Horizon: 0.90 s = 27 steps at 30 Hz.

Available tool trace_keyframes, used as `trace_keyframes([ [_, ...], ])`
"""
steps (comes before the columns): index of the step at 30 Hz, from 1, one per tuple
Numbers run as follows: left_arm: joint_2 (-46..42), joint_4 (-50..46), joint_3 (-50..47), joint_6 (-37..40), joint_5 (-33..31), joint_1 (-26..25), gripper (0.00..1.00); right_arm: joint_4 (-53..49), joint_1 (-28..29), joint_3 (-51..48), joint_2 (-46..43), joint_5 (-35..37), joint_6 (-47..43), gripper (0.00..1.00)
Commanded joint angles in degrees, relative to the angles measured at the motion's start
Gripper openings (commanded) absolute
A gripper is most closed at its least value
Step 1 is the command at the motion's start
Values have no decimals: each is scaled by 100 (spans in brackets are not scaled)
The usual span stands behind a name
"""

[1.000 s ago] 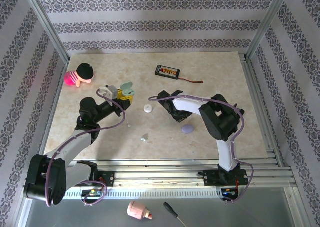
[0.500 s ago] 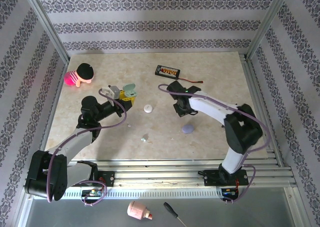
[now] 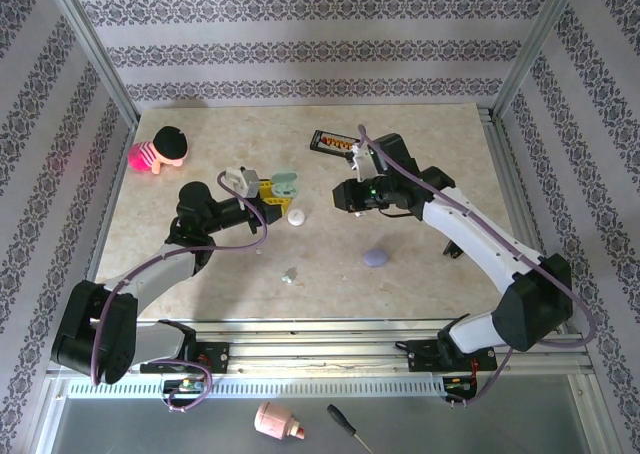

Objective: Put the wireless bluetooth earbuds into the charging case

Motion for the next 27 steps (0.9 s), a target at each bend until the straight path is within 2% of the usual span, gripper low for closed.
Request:
trace_keyframes([
  [1, 39, 99, 185, 80, 426, -79, 26, 1028, 67, 24, -260, -1280, 528, 17],
  [5, 82, -27, 233, 89, 623, -106, 26, 1382, 178, 31, -263, -1661, 543, 17],
  [9, -31, -669, 390, 459, 730, -116, 26, 1387, 320, 142, -160, -1736, 449, 17],
  [27, -29, -214, 341, 24, 1099, -166, 26, 1621, 397, 150, 202, -1673, 484, 16],
])
